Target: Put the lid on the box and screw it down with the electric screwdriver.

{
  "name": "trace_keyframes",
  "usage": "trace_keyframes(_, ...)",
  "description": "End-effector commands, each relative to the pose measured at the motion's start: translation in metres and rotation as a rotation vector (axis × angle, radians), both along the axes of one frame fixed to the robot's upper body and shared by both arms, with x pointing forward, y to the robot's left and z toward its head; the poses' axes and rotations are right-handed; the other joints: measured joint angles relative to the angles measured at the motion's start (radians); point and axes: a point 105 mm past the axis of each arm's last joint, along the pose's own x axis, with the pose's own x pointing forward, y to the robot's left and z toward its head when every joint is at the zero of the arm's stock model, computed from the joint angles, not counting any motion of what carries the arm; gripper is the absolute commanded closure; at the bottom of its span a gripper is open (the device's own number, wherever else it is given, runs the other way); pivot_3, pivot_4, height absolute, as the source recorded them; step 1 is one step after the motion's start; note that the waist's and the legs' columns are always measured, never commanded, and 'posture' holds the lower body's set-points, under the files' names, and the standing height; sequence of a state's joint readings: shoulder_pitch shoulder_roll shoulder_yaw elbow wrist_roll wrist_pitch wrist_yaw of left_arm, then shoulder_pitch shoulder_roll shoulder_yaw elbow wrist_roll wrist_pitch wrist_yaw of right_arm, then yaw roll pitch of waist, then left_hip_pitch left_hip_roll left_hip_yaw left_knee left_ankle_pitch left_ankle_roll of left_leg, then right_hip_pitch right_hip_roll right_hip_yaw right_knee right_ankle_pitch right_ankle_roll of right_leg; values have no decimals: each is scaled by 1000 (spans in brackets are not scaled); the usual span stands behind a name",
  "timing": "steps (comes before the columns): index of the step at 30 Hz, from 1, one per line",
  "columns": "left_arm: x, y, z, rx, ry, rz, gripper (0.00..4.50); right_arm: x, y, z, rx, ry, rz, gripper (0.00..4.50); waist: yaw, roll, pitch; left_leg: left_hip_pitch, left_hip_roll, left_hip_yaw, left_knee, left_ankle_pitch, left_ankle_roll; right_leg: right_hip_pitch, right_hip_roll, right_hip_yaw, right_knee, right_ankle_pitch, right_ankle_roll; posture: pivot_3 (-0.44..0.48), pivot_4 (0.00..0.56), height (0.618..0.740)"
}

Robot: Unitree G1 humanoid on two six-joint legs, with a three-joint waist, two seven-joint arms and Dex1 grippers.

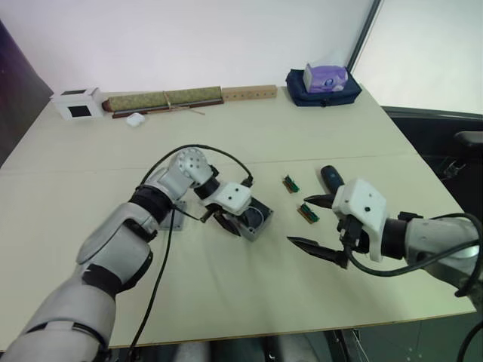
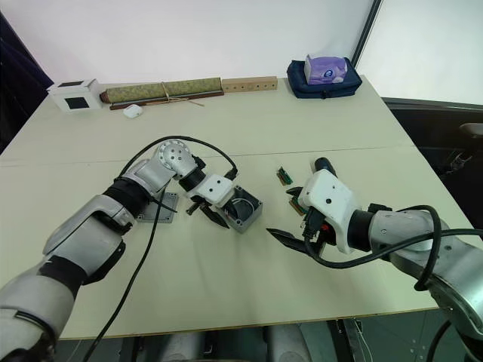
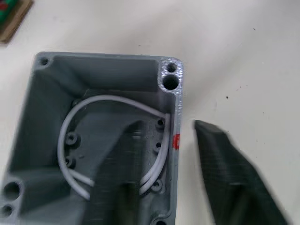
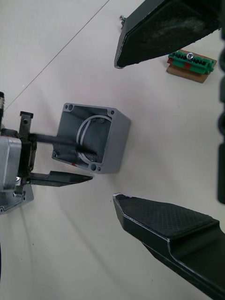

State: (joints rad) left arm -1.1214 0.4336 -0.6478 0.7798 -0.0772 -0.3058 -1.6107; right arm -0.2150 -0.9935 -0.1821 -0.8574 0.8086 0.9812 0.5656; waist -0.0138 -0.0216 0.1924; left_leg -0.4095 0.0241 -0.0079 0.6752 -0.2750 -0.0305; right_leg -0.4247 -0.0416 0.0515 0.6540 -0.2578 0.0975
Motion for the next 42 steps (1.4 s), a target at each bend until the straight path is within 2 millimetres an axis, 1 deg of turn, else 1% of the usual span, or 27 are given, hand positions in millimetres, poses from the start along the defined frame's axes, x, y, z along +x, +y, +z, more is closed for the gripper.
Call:
trace_keyframes(1, -2, 8, 26, -97, -19, 35, 1081, 0, 0, 12, -4, -50, 17, 0, 0, 0, 0, 0, 0, 0, 0, 0, 0, 0, 0, 0, 0, 0, 0, 0, 150, 740)
trace_keyframes(4, -8, 27, 43, -170, 2, 116, 20, 1, 1, 13, -7, -51, 29, 0, -6, 0, 0, 0, 1, 0, 0, 0, 0, 0, 0, 0, 0, 0, 0, 0, 150, 740)
trace_keyframes(6, -9, 38, 52, -219, -4, 195, 20, 2, 2, 14, -4, -51, 36, 0, -5, 0, 0, 0, 2, 0, 0, 0, 0, 0, 1, 0, 1, 0, 0, 0, 150, 740)
trace_keyframes(10, -1, 59, 72, -372, -72, 463, 20, 5, 4, 17, 7, -51, 58, 0, 0, 0, 0, 0, 2, 0, 1, 0, 0, 0, 1, 0, 1, 0, 0, 0, 150, 740)
trace_keyframes(12, 6, 73, 81, -459, -115, 663, 20, 7, 6, 18, 12, -49, 78, 0, 3, 0, 0, 0, 2, 0, 3, 0, 0, 1, 0, -1, 2, 0, 0, 0, 150, 740)
trace_keyframes(15, 13, 94, 84, -526, -177, 947, 20, 11, 9, 20, 15, -48, 111, 0, 2, 0, 0, 0, 2, 0, 4, 0, 1, 2, -1, -1, 2, 0, 0, 0, 150, 740)
trace_keyframes(16, 13, 102, 82, -535, -185, 1035, 20, 12, 10, 21, 17, -49, 122, 0, 1, 0, 0, 0, 2, 0, 4, 0, 1, 2, 0, -1, 2, 0, 0, 0, 150, 740)
trace_keyframes(18, 11, 126, 76, -539, -227, 1237, 20, 15, 14, 24, 27, -54, 155, 0, -1, 0, 0, 0, 2, -1, 4, 0, 1, 2, 0, -1, 2, 0, 0, 0, 150, 740)
trace_keyframes(20, 6, 144, 68, -533, -247, 1390, 20, 19, 17, 28, 33, -59, 182, 0, -7, 0, 0, 1, 2, 0, 4, 0, 1, 2, 0, -1, 2, 0, 0, 0, 150, 740)
trace_keyframes(23, -5, 160, 55, -517, -245, 1534, 20, 22, 22, 30, 37, -61, 217, 0, -5, 0, 0, 1, 2, -1, 4, -1, 1, 1, 1, -1, 2, 0, 0, 0, 150, 740)
trace_keyframes(25, -8, 161, 53, -516, -245, 1569, 20, 23, 22, 30, 37, -62, 225, 0, 5, 0, 0, 1, 2, -1, 4, -1, 1, 1, 1, -1, 3, 0, 0, 0, 150, 740)
trace_keyframes(26, -11, 163, 48, -504, -243, 1589, 20, 24, 22, 31, 37, -65, 231, 0, 8, 0, 0, 1, 2, -1, 4, -1, 1, 1, 0, -2, 3, 0, 0, 0, 150, 740)
trace_keyframes(28, -21, 176, 26, -497, -208, 1730, 20, 28, 27, 34, 42, -72, 261, 0, 3, 0, 0, 1, 1, -1, 4, -1, 1, 2, -2, -2, 2, 0, 0, 0, 150, 740)
trace_keyframes(30, -27, 185, 8, -491, -188, 1824, 20, 29, 30, 35, 44, -74, 280, 0, -3, 1, 0, 1, 1, 2, 4, -1, 1, 2, -4, -1, 2, 0, 0, 0, 150, 740)
trace_keyframes(32, -28, 187, -1, -505, -162, 1877, 20, 30, 30, 35, 41, -73, 286, 0, -1, 0, 0, 2, 1, 2, 4, -1, 1, 2, -3, -1, 2, 0, 0, 0, 150, 740)
trace_keyframes(35, -28, 186, -13, -512, -108, 1907, 20, 31, 30, 35, 35, -75, 287, 0, 6, 0, 0, 1, 1, -1, 4, -1, 1, 2, -2, -3, 2, 0, 0, 0, 150, 740)
trace_keyframes(38, -27, 187, -25, -511, -76, 1932, 20, 30, 29, 35, 31, -75, 286, 0, 3, 0, 0, 1, 1, -1, 4, -1, 1, 3, -3, -3, 2, 0, 0, 0, 150, 740)
trace_keyframes(42, -26, 188, -36, -519, -30, 1958, 20, 30, 27, 35, 25, -77, 278, 0, 2, 0, -1, 2, 0, 0, 4, -1, 1, 3, -3, -2, 2, 0, 0, 0, 150, 740)
